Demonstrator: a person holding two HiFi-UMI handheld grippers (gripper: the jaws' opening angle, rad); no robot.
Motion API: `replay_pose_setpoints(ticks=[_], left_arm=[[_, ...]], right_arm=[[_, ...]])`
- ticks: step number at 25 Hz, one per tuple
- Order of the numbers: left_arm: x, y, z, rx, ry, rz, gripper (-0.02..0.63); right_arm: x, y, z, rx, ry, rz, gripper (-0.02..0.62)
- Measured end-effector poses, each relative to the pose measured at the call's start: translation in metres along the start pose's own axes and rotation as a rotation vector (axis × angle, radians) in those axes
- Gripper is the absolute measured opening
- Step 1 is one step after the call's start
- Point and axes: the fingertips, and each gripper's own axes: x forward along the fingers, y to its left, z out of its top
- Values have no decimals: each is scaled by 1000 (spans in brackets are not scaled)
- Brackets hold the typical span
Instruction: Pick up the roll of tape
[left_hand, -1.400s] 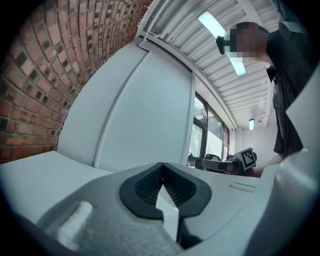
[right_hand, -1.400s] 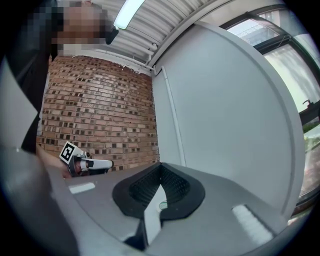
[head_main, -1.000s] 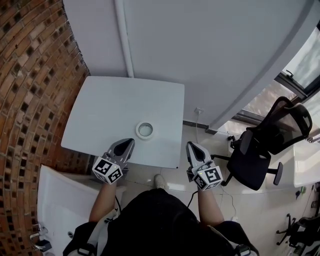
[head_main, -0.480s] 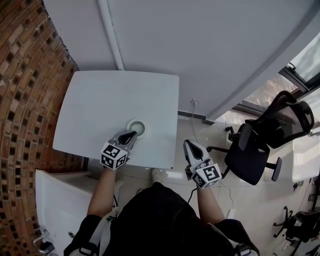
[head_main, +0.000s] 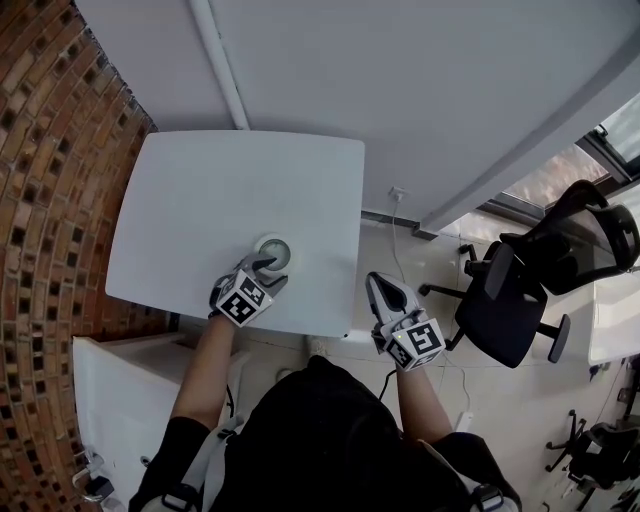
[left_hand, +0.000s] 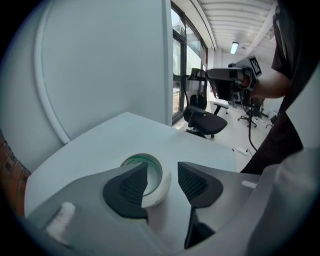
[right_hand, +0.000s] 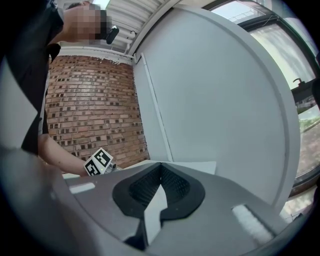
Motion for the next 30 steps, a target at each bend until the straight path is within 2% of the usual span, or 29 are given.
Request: replay_pose_setpoints(ticks=[5, 8, 12, 16, 19, 25, 28, 29, 30], left_arm=[[21, -9, -19, 217, 193, -60, 198], [35, -13, -25, 299, 273, -93, 196], [47, -15, -36, 362, 356, -109, 195], [49, -15, -43, 385, 446, -147, 189], [51, -14, -46, 403, 498, -149, 144], [50, -13, -48, 426, 502, -154, 133], [46, -19, -51, 475, 490, -169, 129], [43, -19, -50, 469, 473, -170, 127], [40, -17, -48, 427, 442, -167, 123]], right_arm=[[-3, -13, -2, 11, 5, -23, 5], [-6, -16, -8, 19, 19, -31, 5], [-12, -14, -15, 31, 34, -37, 5], [-18, -15, -15, 12, 42, -41, 5], [-24, -20, -19, 15, 49, -57, 5], [-29, -11, -10, -1, 40, -41, 5], [-30, -2, -3, -30, 38, -12, 5], [-29, 1, 1, -45, 35, 4, 5], [-27, 5, 7, -58, 28, 17, 5]])
